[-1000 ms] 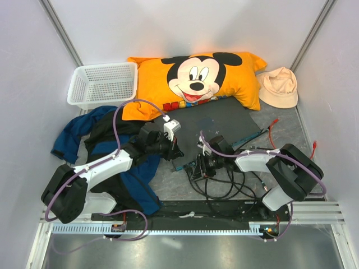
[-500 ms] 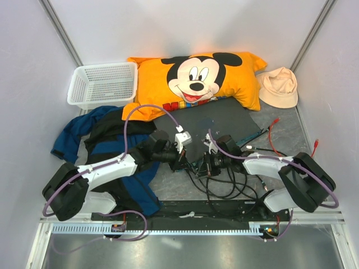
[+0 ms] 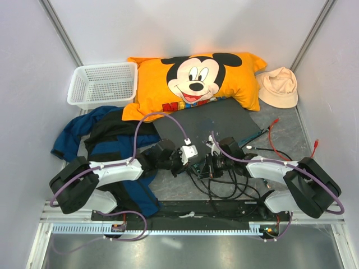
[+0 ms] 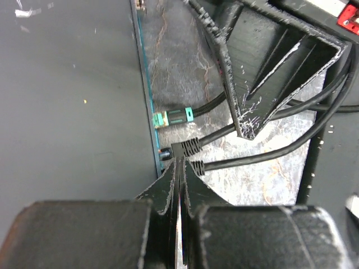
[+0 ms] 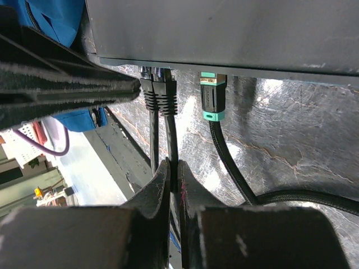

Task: Pull the plug from the switch port
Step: Pull the connector from the switch port.

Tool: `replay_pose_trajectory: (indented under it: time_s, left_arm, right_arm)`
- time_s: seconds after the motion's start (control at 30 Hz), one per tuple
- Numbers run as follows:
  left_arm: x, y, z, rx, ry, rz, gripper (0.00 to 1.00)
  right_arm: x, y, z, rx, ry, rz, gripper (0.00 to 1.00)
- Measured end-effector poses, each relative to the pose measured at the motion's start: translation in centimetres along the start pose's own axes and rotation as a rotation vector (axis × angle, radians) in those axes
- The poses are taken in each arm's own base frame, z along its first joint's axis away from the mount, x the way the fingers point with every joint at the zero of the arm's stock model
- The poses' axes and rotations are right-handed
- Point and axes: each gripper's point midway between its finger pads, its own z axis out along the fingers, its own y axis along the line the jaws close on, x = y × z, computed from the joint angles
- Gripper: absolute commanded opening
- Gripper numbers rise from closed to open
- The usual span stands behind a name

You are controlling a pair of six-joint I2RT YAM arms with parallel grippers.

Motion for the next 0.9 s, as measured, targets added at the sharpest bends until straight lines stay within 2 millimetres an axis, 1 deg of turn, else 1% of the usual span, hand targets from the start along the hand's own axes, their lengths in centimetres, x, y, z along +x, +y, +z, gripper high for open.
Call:
replay_pose_trajectory:
  time_s: [0.13,0.27,0.4,0.73,0.9]
  left_arm:
    - [-0.3,-0.2,0.3,-0.01,-0.008,0.049,0.02]
    - [0.1,-0.1,0.4,-0.03,0.003,0.067,0.02]
    - [0.7,0.5,0.8,-0.066,0.02,0.071,0.02]
    - [0.7,0.6,1.2,-0.11,0.025,0.096,0.02]
    - [0.3,0.6,2.0,-0.117,0.024,0.07,0.02]
  right_arm:
    - [0.0,0.0,0.1,-0.001,0.0,0.001,0.09]
    - [0.2,-0.4,0.4,0.001,0.016,0.014,0.08]
    - [0.4,-0.6,0.7,-0.001,0.028,0.025,0.08]
    - [0.4,-0.6,0.8,-0.003,0.032,0.026,0.06]
    - [0.4,-0.6,0.8,-0.003,0.031,0.026,0.06]
